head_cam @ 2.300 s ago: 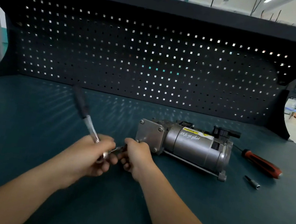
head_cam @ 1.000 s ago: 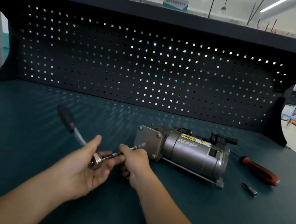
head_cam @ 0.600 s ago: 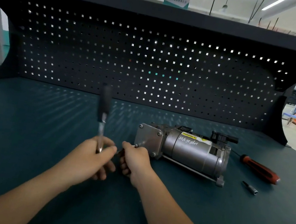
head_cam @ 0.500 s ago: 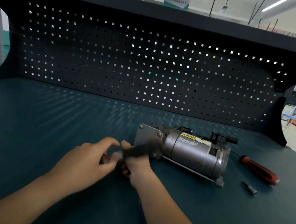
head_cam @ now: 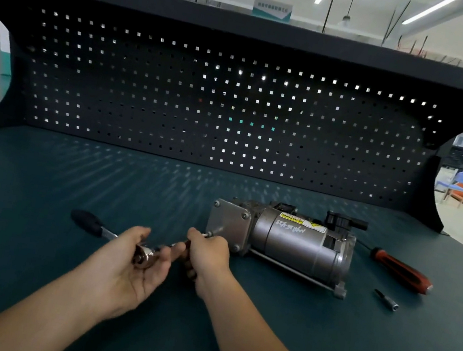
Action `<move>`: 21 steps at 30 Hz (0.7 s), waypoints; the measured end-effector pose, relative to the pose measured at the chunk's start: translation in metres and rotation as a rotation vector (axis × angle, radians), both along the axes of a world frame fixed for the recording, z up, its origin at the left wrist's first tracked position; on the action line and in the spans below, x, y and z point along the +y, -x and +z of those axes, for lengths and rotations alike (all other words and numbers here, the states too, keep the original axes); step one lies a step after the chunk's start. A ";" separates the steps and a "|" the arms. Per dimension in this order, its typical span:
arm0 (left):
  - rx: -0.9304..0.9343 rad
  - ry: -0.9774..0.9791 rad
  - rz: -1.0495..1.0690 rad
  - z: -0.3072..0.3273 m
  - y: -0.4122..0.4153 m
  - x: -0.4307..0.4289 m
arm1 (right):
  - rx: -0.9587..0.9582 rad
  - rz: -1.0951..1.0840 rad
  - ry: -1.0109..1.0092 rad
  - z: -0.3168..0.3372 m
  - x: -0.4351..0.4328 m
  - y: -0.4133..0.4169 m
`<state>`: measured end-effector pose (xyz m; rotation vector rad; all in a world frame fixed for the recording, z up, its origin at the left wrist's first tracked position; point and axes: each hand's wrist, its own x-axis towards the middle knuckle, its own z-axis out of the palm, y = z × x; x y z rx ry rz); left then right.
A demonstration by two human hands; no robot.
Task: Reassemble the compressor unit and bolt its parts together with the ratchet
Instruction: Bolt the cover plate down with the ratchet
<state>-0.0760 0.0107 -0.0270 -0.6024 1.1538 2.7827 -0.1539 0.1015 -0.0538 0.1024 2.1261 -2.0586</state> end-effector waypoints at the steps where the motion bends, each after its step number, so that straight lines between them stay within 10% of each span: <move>1: 0.008 0.070 -0.016 0.000 0.000 0.000 | -0.012 0.013 -0.005 0.001 0.001 0.000; 4: 0.089 0.538 -0.080 0.000 0.001 0.000 | -0.045 0.041 -0.008 0.002 0.004 0.000; 8: 0.372 1.840 -0.081 -0.016 0.001 -0.011 | 0.004 0.055 -0.033 -0.001 0.002 0.001; 10: 0.415 2.109 0.023 -0.017 -0.002 -0.010 | 0.044 0.043 -0.036 -0.002 0.002 0.001; 14: 0.428 1.822 0.091 -0.018 0.003 -0.012 | 0.071 -0.003 -0.024 -0.004 0.000 0.003; 21: 0.043 0.175 -0.014 -0.007 -0.003 0.014 | -0.033 0.022 0.059 0.001 0.004 0.001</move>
